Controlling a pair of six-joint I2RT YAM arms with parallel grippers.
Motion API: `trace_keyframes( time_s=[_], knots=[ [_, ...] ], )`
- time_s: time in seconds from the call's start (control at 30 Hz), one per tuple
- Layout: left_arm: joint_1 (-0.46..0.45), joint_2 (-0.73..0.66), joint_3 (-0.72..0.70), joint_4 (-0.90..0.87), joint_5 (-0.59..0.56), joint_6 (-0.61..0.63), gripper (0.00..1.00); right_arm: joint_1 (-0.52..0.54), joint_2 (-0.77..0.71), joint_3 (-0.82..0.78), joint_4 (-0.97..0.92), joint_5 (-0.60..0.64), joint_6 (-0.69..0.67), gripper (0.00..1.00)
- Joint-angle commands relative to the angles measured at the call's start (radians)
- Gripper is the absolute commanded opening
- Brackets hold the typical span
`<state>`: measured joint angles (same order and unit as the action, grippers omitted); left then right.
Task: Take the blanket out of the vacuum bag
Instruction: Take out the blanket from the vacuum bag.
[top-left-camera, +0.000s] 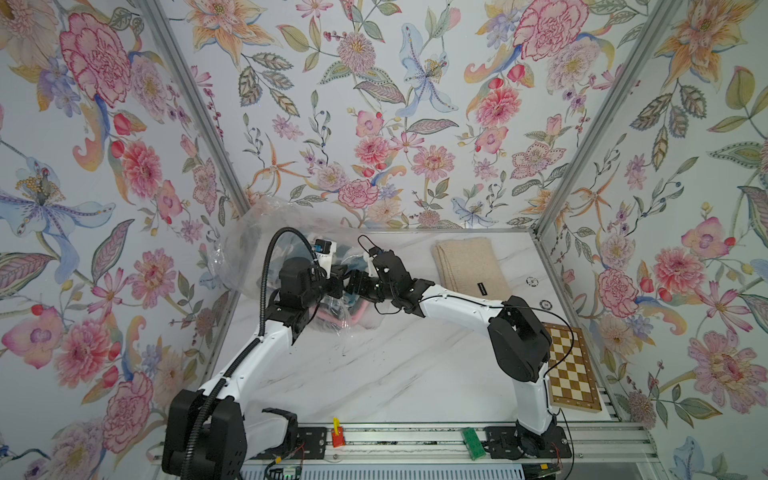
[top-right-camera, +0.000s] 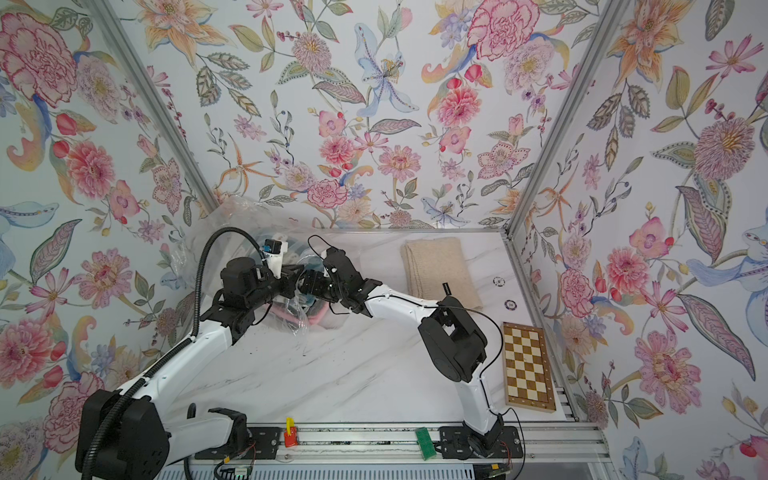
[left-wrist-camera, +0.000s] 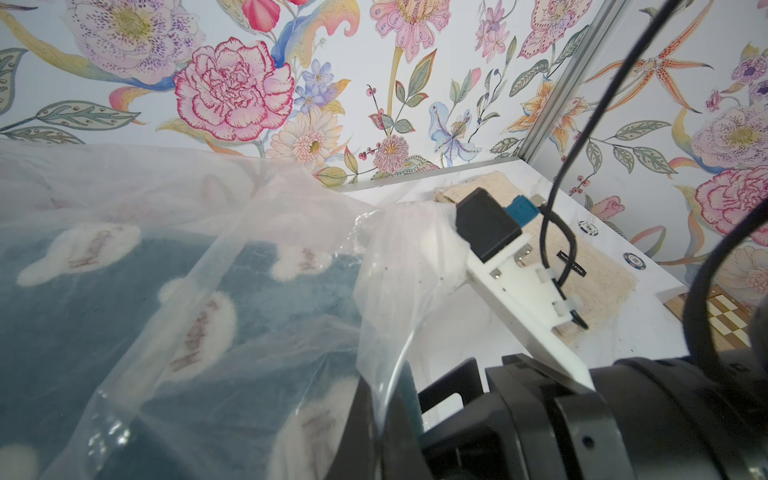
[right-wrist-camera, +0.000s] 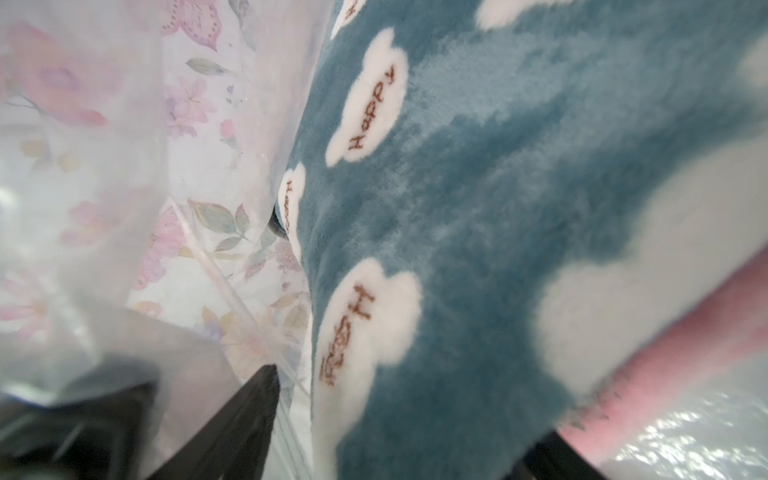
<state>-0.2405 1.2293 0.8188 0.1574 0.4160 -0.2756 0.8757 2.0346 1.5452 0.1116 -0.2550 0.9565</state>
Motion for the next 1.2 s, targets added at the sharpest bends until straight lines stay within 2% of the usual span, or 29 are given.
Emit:
trace_keyframes(
  time_s=[0.0,0.53,1.0,1.07,1.17],
  knots=[
    [0.006,-0.001,0.025,0.003,0.031,0.017,0.00,0.005,-0.037,0.039,-0.011,-0.026,-0.037,0.78],
    [0.013,0.000,0.026,-0.002,0.029,0.020,0.00,-0.023,0.012,0.196,-0.136,-0.055,-0.091,0.81],
    [0.015,0.007,0.028,-0.002,0.033,0.020,0.00,-0.032,0.125,0.184,-0.034,-0.114,-0.026,0.80],
    [0.016,0.009,0.029,-0.002,0.035,0.018,0.00,-0.030,0.130,0.187,-0.033,-0.119,-0.027,0.71],
    [0.017,0.010,0.029,-0.004,0.035,0.018,0.00,-0.032,0.124,0.183,-0.036,-0.126,-0.031,0.46]
  ],
)
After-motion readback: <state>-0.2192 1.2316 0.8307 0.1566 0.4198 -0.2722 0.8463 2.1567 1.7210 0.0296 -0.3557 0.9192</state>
